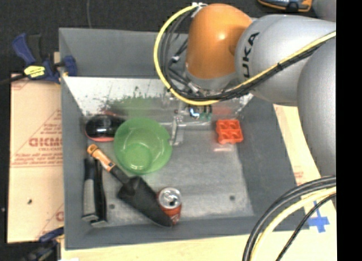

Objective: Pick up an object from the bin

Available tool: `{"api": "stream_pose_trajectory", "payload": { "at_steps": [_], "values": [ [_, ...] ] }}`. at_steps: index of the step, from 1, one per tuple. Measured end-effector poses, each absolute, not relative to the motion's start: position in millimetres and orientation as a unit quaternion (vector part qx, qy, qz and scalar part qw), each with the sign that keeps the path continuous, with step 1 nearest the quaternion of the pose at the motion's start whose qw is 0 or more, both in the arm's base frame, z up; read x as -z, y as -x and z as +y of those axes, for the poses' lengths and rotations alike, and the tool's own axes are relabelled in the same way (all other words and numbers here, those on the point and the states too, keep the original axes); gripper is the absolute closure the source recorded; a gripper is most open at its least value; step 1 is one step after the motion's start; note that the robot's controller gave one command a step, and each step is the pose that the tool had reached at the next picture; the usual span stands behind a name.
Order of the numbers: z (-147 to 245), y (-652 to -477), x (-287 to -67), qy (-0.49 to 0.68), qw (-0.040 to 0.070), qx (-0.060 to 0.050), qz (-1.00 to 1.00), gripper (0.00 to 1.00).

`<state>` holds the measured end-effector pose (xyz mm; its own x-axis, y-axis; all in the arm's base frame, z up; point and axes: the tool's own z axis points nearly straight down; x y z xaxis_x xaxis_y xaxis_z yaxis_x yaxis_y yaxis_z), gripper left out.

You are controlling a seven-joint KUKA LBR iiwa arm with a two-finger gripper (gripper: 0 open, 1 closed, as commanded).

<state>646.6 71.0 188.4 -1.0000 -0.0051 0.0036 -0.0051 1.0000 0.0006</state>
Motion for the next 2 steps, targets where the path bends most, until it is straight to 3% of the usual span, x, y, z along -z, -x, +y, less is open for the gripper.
{"api": "stream_pose_trajectory", "payload": {
  "at_steps": [1,2],
  "values": [
    [70.7,-648.4,-193.0,-0.001,-0.002,0.001,-1.0,0.0],
    [80.7,-649.7,-69.5,0.305,0.0,0.0,-0.952,0.0]
  ]
}}
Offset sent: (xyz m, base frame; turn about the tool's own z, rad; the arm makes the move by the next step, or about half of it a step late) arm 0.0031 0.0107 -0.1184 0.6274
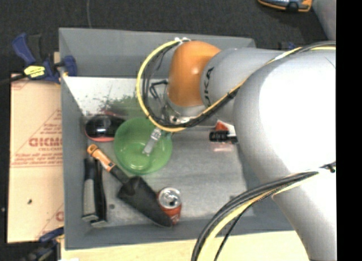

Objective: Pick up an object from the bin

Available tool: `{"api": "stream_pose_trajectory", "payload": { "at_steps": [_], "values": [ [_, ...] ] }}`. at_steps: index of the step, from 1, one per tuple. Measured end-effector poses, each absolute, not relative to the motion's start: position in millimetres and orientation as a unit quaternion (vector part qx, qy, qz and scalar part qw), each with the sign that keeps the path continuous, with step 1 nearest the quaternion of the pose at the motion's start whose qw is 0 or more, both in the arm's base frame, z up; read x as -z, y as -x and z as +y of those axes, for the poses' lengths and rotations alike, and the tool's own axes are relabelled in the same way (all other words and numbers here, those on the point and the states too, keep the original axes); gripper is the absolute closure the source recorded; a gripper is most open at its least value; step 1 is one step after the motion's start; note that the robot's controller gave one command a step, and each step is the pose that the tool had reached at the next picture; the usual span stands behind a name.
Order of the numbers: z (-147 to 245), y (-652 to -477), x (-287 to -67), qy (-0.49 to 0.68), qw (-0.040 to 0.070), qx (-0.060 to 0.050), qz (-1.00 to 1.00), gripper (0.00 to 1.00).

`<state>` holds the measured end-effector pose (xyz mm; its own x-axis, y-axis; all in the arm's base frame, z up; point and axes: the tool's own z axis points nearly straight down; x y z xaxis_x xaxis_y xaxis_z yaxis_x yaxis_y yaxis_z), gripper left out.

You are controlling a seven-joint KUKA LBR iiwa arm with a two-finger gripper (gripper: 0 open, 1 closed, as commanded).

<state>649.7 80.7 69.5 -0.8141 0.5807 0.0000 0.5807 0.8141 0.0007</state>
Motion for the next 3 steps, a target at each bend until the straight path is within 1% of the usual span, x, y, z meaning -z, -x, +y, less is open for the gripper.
{"api": "stream_pose_trajectory", "payload": {
  "at_steps": [1,2,3],
  "values": [
    [82.3,-653.8,-150.5,-0.038,0.005,-0.001,0.999,0.0],
    [79.4,-650.2,-72.4,-0.295,0.001,0.0,0.956,0.0],
    [105.5,-653.5,-70.9,-0.176,-0.001,0.002,0.984,0.0]
  ]
}}
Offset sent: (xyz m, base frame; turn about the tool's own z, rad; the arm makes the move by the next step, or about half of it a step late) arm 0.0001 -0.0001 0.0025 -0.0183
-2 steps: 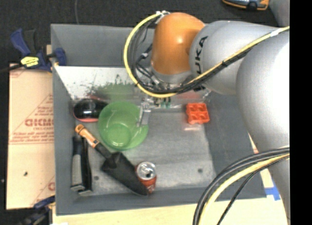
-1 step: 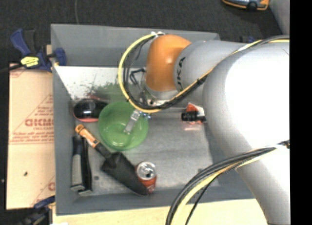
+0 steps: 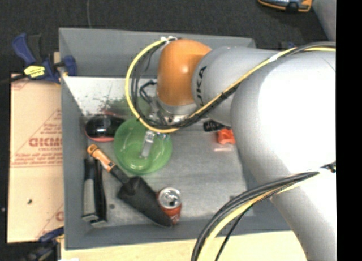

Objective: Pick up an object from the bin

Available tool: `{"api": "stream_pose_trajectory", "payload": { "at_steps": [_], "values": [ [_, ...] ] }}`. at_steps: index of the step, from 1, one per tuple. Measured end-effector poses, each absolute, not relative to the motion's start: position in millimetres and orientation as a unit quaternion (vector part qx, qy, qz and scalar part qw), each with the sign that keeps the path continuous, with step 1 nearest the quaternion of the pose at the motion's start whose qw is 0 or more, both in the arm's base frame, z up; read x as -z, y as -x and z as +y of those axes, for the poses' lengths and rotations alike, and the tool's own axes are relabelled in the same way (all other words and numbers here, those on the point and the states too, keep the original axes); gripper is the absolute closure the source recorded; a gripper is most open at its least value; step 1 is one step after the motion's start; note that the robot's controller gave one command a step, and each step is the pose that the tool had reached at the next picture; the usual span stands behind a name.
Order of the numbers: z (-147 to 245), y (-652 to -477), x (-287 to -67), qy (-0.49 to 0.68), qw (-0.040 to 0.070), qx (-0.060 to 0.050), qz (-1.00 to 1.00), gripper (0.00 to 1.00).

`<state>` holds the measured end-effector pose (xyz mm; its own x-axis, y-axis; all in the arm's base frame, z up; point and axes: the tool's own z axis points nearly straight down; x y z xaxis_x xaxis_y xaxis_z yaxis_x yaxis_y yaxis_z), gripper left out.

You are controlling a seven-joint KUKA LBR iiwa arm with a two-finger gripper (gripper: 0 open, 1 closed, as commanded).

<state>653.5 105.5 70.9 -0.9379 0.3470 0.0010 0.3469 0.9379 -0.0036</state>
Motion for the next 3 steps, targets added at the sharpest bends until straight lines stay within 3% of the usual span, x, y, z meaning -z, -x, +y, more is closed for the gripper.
{"api": "stream_pose_trajectory", "payload": {
  "at_steps": [1,2,3],
  "values": [
    [81.4,-653.1,-76.7,0.288,-0.003,0.002,-0.958,1.0],
    [81.4,-653.1,-76.7,0.288,-0.003,0.002,-0.958,1.0],
    [81.1,-651.5,-93.9,0.288,-0.001,0.001,-0.958,1.0]
  ]
}}
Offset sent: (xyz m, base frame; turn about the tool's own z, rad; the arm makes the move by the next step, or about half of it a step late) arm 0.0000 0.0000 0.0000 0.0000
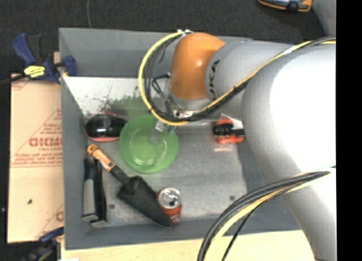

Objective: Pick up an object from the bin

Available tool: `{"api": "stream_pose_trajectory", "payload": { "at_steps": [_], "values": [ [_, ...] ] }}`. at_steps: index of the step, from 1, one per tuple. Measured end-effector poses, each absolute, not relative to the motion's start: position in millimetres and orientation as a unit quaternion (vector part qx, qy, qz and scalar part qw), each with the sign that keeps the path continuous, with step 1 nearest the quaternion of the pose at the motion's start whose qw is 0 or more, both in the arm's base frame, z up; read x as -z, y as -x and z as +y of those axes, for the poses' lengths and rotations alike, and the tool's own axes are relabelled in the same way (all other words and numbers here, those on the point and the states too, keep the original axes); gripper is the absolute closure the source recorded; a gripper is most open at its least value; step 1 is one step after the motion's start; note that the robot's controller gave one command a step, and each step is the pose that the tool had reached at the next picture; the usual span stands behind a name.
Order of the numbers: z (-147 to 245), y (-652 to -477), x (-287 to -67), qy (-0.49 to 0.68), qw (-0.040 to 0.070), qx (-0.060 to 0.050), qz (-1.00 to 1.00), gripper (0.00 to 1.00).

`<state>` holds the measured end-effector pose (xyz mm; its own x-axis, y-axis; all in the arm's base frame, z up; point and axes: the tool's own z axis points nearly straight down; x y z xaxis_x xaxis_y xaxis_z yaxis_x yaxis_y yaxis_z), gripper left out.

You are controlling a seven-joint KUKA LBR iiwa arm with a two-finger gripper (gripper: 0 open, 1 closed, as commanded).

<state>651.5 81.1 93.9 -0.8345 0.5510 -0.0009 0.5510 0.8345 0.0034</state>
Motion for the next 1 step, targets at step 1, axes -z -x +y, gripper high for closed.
{"api": "stream_pose_trajectory", "payload": {
  "at_steps": [1],
  "values": [
    [80.2,-652.3,-119.5,-0.288,0.002,-0.001,0.958,1.0]
  ]
}}
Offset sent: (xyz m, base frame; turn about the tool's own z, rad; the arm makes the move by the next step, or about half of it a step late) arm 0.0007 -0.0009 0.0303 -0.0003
